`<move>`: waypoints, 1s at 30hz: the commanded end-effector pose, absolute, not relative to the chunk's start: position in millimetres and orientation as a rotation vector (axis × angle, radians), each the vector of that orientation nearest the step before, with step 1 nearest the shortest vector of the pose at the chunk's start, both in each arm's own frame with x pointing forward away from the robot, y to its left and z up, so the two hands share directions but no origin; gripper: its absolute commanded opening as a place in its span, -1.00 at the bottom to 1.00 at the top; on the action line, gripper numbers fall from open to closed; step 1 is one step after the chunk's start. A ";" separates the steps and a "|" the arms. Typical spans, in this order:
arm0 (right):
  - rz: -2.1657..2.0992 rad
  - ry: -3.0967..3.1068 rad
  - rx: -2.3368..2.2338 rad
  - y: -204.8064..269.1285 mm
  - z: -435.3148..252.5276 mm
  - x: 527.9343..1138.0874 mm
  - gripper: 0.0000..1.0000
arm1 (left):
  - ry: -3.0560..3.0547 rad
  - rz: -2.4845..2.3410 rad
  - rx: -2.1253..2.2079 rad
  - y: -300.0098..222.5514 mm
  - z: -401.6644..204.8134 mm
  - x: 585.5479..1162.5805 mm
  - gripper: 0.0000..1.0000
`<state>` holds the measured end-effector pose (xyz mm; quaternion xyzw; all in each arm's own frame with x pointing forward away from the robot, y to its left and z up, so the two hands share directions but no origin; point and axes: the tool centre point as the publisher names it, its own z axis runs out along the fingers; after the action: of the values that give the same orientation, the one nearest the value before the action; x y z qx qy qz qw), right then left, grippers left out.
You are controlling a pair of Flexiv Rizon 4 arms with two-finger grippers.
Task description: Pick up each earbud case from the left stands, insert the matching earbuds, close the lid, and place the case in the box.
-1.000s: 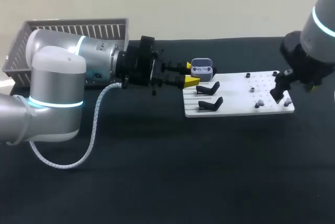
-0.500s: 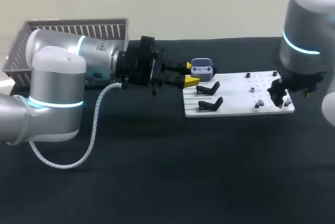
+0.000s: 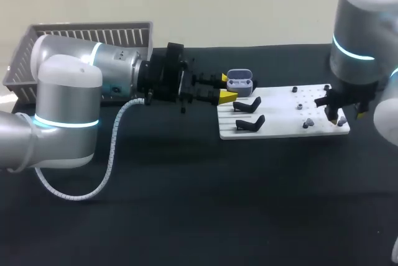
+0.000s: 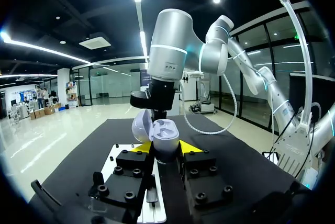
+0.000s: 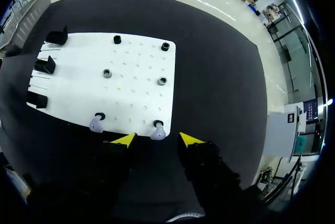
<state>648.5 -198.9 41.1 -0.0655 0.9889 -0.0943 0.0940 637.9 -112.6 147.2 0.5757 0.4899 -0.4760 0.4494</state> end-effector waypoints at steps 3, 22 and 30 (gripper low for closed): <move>-0.286 2.933 -0.175 -195.9 33.1 650.6 -0.04 | 1.209 -1.176 1.421 -112.4 146.2 637.6 -1.00; -0.294 2.923 -0.142 -199.9 24.5 649.1 -0.33 | 1.209 -1.176 1.421 -112.4 146.2 637.6 -1.00; -0.295 2.916 -0.142 -199.3 24.7 649.1 -0.37 | 1.209 -1.176 1.421 -112.4 146.2 637.6 -1.00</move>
<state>651.2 -199.0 25.1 -0.0488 0.9889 -0.0993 0.0993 637.9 -112.6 147.2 0.5757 0.4899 -0.4760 0.4494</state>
